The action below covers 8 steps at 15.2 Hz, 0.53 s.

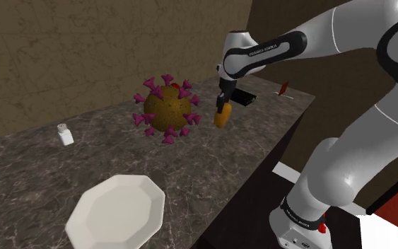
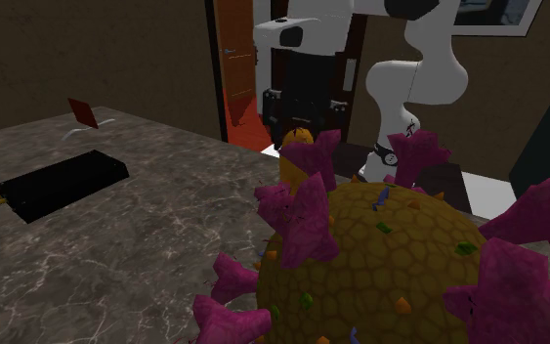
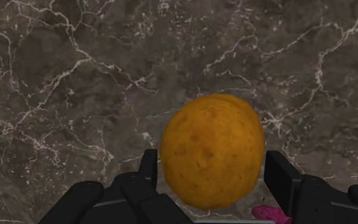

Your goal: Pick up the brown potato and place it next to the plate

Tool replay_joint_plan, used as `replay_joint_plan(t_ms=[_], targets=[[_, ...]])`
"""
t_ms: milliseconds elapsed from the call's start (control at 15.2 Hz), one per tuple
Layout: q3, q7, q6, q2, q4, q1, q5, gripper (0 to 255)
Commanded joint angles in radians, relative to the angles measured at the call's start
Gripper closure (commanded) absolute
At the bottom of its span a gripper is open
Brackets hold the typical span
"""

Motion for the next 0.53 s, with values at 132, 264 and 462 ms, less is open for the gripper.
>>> replay_joint_plan(t_ms=[132,264,462], targets=[[0.058,0.093,-0.010,-0.113,-0.111,0.020,-0.017,255],[0.091,0.139,-0.020,-0.166,-0.159,0.033,-0.016,255],[0.144,0.207,-0.039,-0.240,-0.223,0.056,-0.004,255]])
